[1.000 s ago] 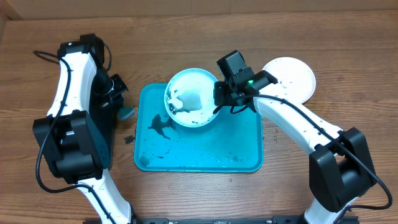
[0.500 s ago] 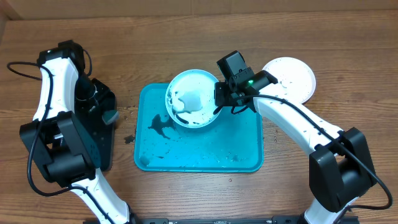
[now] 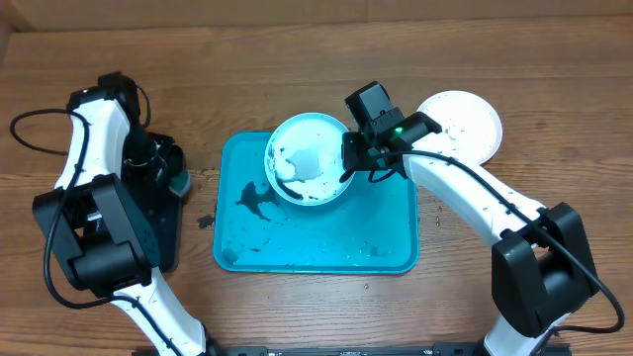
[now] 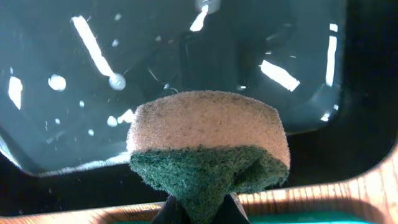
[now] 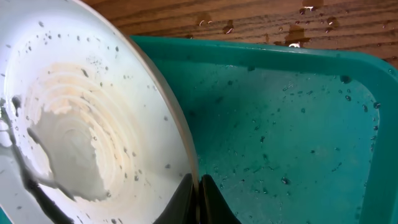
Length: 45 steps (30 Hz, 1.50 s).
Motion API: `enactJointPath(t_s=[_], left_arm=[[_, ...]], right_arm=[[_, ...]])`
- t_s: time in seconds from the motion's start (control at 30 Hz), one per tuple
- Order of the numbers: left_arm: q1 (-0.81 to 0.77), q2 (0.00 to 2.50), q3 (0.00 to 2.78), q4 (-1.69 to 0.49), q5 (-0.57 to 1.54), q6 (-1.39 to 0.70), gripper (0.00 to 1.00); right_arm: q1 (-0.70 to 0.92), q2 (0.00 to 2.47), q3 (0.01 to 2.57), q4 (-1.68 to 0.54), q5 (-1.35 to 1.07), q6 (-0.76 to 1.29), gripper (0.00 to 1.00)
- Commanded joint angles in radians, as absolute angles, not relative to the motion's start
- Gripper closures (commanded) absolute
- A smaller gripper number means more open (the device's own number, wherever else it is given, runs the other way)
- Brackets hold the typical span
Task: Clean dirty plates on tray and stack at the side
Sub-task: 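Tilt the plate up with the right gripper, retract left arm, then lift the light-blue-rimmed plate off the teal tray with the right gripper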
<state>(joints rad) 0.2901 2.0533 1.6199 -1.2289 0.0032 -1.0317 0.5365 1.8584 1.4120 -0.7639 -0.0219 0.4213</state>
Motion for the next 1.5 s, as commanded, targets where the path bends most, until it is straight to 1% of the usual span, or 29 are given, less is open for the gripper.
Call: enactJointPath(t_s=[0.0,0.1,0.37,0.47,0.73,0.77,0.8,0.87,1.0,1.17,1.27,1.47], left_arm=[[0.31,2.033,1.598,-1.213,-0.015,-1.198,0.92],[0.323,2.033,1.595,-1.195,-0.009,-1.243,0.94],[0.361,2.033,1.595,-1.184,0.002,-1.259,0.96],[0.371,2.033,1.595,-1.184,0.003,-1.288,0.91],[0.376,2.033,1.592,-1.157,-0.031,-1.333,0.9],[0.376,2.033,1.592,-1.155,-0.039,-1.34,0.89],[0.376,2.033,1.592,-1.151,-0.041,-1.34,0.81],[0.376,2.033,1.592,-1.151,-0.04,-1.339,0.57],[0.375,2.033,1.592,-1.155,-0.035,-1.335,0.51],[0.373,2.033,1.592,-1.155,-0.012,-1.309,0.49],[0.372,2.033,1.592,-1.155,0.098,-1.213,0.46],[0.355,2.033,1.592,-1.155,0.291,-1.044,0.49]], right_arm=[[0.531,1.852,1.434,-0.762,-0.019,0.418,0.96],[0.531,1.852,1.434,-0.765,-0.019,0.418,0.96],[0.531,1.852,1.434,-0.769,-0.019,0.418,0.96],[0.531,1.852,1.434,-0.766,-0.019,0.418,0.96],[0.531,1.852,1.434,-0.765,-0.019,0.418,0.96],[0.531,1.852,1.434,-0.766,-0.019,0.418,0.96],[0.531,1.852,1.434,-0.766,-0.019,0.418,0.96],[0.531,1.852,1.434,-0.765,-0.019,0.418,0.96],[0.531,1.852,1.434,-0.765,-0.019,0.418,0.96],[0.531,1.852,1.434,-0.764,-0.019,0.418,0.96],[0.531,1.852,1.434,-0.749,-0.019,0.418,0.96],[0.531,1.852,1.434,-0.739,-0.015,0.417,0.96]])
